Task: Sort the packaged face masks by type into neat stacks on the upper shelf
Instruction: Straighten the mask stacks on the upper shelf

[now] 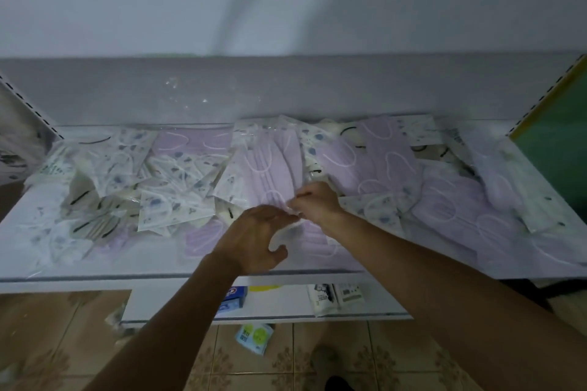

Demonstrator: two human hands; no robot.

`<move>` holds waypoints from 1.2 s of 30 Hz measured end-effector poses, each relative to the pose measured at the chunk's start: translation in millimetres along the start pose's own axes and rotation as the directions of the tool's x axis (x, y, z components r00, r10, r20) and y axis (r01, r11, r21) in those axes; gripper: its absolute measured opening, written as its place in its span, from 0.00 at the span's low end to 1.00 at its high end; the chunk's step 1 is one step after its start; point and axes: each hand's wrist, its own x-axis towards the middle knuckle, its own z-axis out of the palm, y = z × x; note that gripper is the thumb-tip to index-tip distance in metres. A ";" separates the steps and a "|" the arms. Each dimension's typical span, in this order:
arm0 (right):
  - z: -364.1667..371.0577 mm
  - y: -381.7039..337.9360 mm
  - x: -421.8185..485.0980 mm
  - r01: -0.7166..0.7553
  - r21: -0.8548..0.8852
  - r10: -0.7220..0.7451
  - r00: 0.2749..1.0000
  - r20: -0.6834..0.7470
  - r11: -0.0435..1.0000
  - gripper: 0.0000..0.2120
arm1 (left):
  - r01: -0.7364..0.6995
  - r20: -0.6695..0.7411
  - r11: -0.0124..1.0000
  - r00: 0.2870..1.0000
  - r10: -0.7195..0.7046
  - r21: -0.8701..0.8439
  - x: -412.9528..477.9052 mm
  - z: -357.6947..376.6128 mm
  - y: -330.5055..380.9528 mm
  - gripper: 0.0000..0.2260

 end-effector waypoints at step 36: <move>-103.0 30.7 56.2 -0.082 -0.877 -0.030 0.994 -0.109 0.474 0.57 | 0.556 0.026 0.131 0.266 -0.964 -0.821 11.7 43.0 76.7 0.39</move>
